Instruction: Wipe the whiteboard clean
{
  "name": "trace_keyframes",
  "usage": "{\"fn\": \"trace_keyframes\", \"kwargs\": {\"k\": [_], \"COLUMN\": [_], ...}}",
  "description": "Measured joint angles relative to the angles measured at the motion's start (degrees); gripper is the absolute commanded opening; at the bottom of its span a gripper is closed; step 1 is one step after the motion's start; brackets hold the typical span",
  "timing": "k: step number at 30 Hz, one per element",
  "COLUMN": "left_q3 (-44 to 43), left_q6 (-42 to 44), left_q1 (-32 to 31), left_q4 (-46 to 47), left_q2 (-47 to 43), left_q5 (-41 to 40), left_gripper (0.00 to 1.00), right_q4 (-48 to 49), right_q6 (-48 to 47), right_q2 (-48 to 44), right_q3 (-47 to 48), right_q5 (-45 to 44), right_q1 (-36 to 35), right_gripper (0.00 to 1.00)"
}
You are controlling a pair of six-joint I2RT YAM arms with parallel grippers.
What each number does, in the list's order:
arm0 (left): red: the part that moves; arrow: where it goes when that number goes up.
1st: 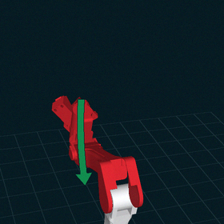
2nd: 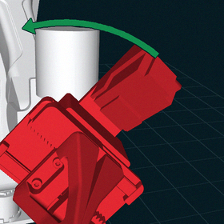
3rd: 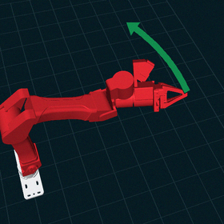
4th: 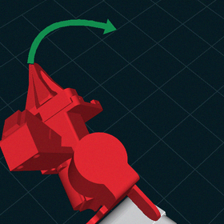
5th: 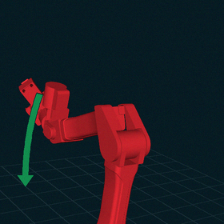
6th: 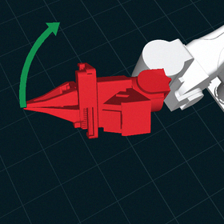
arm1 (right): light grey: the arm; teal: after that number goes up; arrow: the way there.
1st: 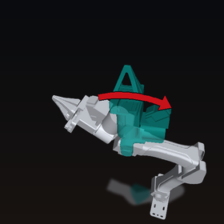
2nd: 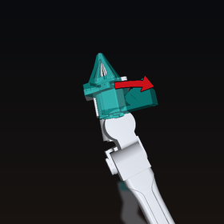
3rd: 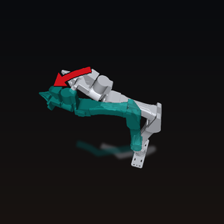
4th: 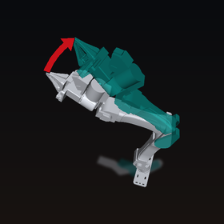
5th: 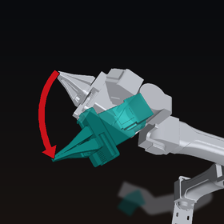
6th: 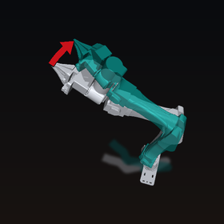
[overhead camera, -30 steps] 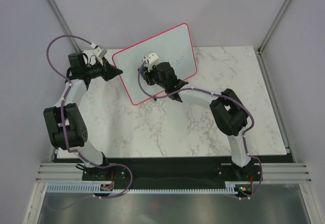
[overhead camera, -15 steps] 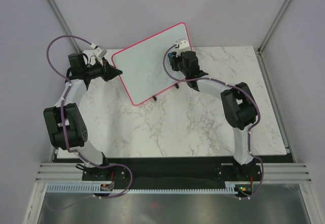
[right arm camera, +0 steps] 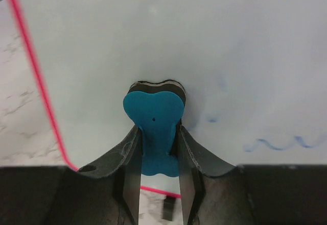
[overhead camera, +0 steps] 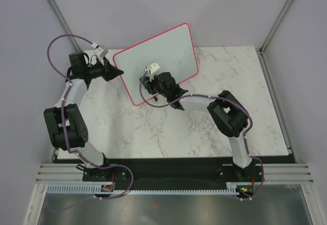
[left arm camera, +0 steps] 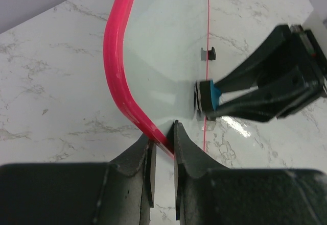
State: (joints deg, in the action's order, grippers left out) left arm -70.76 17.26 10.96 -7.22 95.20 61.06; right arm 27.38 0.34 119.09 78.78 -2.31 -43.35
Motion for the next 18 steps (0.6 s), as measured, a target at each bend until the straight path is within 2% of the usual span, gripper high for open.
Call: {"fn": "trace_keyframes", "kwargs": {"k": [3, 6, 13, 18], "left_q3": [-0.17, -0.2, -0.24, -0.24], "left_q6": [0.7, 0.92, 1.01, 1.03], "left_q1": [-0.22, -0.22, -0.22, -0.22], "left_q4": [-0.02, -0.07, -0.35, -0.42], "left_q2": [0.0, 0.0, 0.0, 0.0], "left_q5": [0.5, 0.59, -0.55, -0.44], "left_gripper": [0.02, 0.02, 0.02, 0.02], "right_q4": [-0.04, -0.15, -0.81, -0.57], "right_q6": [-0.17, -0.66, 5.01, 6.12], "right_q2": [0.5, 0.55, -0.57, -1.57], "right_q3": [-0.52, -0.55, -0.63, -0.83], "right_q5": [1.77, 0.63, 2.34, -1.03], "right_q1": [-3.08, -2.36, 7.21, 12.92], "right_gripper": [0.0, 0.0, 0.0, 0.0]}}
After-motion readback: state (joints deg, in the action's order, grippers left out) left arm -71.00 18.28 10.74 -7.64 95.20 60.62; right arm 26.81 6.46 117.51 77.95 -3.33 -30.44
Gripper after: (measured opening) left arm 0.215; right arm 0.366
